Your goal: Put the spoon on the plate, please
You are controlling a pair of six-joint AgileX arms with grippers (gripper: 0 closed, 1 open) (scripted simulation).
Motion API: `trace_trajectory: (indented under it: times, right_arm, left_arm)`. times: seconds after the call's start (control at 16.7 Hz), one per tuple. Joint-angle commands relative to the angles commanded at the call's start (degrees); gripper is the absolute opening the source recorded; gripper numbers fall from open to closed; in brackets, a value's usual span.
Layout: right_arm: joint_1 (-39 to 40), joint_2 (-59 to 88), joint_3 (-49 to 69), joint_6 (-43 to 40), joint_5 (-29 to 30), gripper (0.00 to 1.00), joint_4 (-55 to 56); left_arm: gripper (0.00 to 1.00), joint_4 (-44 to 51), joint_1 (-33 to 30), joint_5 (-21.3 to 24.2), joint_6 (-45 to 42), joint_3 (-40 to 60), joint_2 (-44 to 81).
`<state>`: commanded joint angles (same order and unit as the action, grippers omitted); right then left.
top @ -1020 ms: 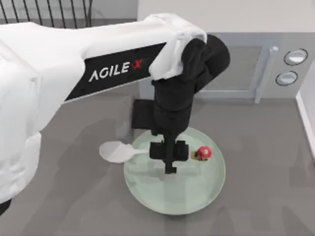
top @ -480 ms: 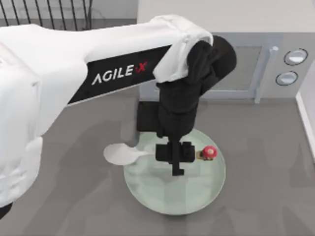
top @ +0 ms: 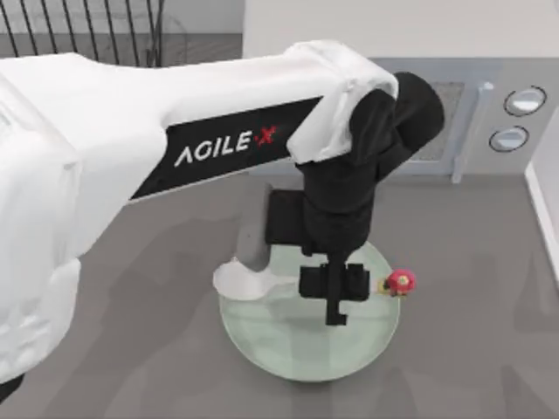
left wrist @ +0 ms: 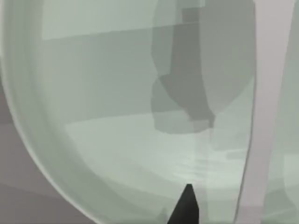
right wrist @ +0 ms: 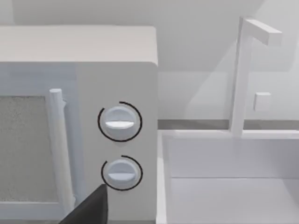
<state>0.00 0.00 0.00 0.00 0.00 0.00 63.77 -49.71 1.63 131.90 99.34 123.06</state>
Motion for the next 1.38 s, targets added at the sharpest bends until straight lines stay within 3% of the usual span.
trace_trajectory:
  times: [0.48,1.38]
  right_arm:
    - [0.0,0.0,0.0,0.0,0.0,1.0,0.0]
    - [0.0,0.0,0.0,0.0,0.0,1.0,0.0]
  left_arm:
    - [0.0,-5.2,-1.9,0.8,-0.9,-1.0,-1.2]
    - [0.0,-5.1,2.7,-2.6,1.5,-5.4,3.0]
